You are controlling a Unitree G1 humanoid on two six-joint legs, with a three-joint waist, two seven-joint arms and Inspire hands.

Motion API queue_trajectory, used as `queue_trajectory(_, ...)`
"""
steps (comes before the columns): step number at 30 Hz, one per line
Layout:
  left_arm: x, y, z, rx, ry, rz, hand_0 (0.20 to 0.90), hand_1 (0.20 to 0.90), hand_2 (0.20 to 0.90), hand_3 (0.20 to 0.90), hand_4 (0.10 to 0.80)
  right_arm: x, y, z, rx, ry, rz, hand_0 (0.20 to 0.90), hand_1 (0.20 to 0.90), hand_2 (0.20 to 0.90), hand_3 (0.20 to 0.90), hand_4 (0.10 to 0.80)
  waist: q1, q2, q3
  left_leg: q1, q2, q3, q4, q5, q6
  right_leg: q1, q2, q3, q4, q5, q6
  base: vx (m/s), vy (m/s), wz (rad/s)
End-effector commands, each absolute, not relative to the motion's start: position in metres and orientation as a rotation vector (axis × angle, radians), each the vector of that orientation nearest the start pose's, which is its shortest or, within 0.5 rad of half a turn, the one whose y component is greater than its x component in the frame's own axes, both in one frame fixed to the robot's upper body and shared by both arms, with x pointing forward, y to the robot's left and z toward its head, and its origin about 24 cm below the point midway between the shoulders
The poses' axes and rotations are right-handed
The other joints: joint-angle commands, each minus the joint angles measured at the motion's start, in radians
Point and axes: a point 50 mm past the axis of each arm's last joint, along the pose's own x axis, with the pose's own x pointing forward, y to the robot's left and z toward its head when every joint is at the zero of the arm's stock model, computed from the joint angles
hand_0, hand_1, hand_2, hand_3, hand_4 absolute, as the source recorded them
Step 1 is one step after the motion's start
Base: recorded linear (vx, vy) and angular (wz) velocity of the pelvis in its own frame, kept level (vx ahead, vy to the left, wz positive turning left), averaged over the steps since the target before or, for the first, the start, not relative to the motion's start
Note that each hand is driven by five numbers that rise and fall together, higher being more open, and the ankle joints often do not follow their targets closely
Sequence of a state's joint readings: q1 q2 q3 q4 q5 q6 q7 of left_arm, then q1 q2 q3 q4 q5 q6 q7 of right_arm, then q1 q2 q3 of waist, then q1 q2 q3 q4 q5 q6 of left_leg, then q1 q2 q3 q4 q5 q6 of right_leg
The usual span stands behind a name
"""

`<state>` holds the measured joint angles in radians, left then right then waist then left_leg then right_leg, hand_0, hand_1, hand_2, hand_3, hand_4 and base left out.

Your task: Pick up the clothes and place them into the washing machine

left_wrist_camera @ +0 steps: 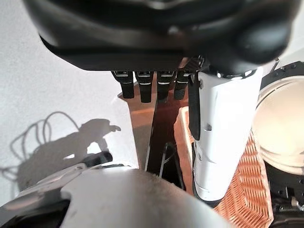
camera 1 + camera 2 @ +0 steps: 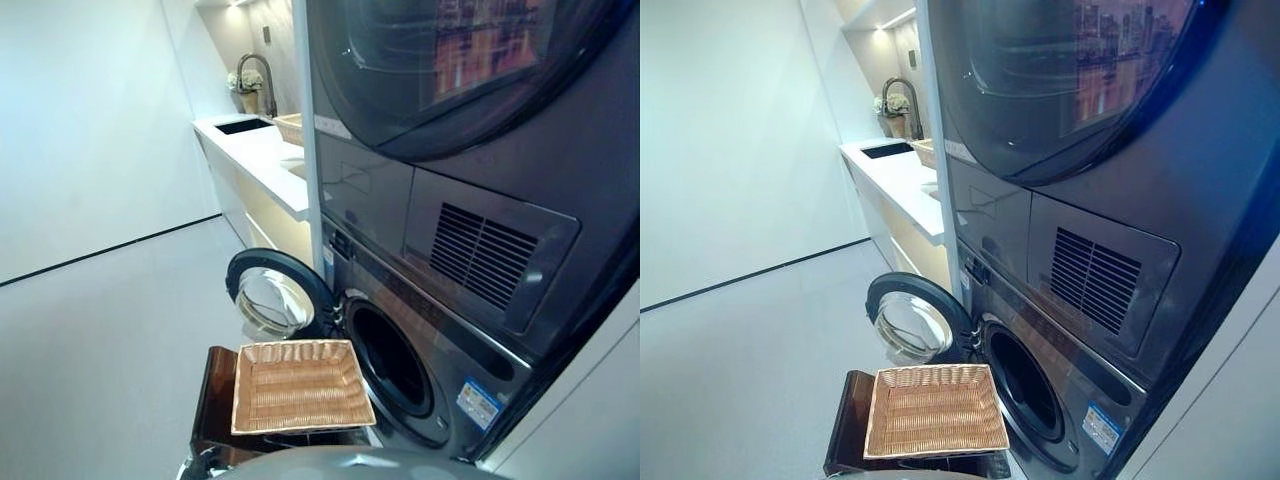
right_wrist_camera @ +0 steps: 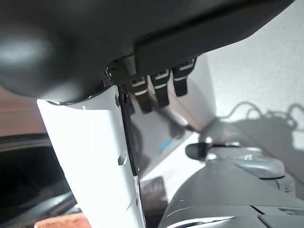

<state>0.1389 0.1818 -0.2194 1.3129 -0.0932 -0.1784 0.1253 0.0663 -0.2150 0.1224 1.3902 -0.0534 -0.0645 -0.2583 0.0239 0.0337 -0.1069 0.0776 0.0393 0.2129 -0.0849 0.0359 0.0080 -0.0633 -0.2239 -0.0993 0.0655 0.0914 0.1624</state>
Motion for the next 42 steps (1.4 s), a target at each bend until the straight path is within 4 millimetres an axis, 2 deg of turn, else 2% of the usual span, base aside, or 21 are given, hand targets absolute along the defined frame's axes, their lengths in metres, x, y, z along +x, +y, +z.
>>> queue_trajectory(1, 0.061, 0.195, -0.171, 0.222, 1.17, 0.072, 0.9, 0.9, 0.9, 0.9, 0.8, 0.036, -0.258, -0.164, -0.603, 1.378, -0.198, 0.9, 0.9, 0.9, 0.9, 0.8, -0.022, -0.018, 0.016, -0.029, 0.029, -0.01, 0.056, -0.014, -0.068, 0.077, 0.007, -0.03, -0.061, -0.074, -0.03, 0.014, -0.015, 0.18)
queue_trajectory(15, 0.057, 0.205, -0.171, 0.238, 1.193, 0.113, 0.9, 0.9, 0.9, 0.9, 0.8, 0.042, -0.257, -0.163, -0.598, 1.349, -0.201, 0.9, 0.9, 0.9, 0.9, 0.8, -0.02, -0.021, 0.015, -0.035, 0.03, -0.017, 0.052, -0.017, -0.068, 0.075, 0.008, -0.033, -0.059, -0.08, -0.032, 0.003, -0.007, -0.06)
queue_trajectory(42, 0.057, 0.205, -0.171, 0.253, 1.203, 0.097, 0.9, 0.9, 0.9, 0.9, 0.8, 0.046, -0.25, -0.165, -0.576, 1.33, -0.183, 0.9, 0.9, 0.9, 0.9, 0.8, -0.019, -0.029, 0.007, -0.043, 0.04, -0.027, 0.047, -0.015, -0.072, 0.071, 0.02, -0.033, -0.063, -0.086, -0.035, -0.002, -0.009, 0.05)
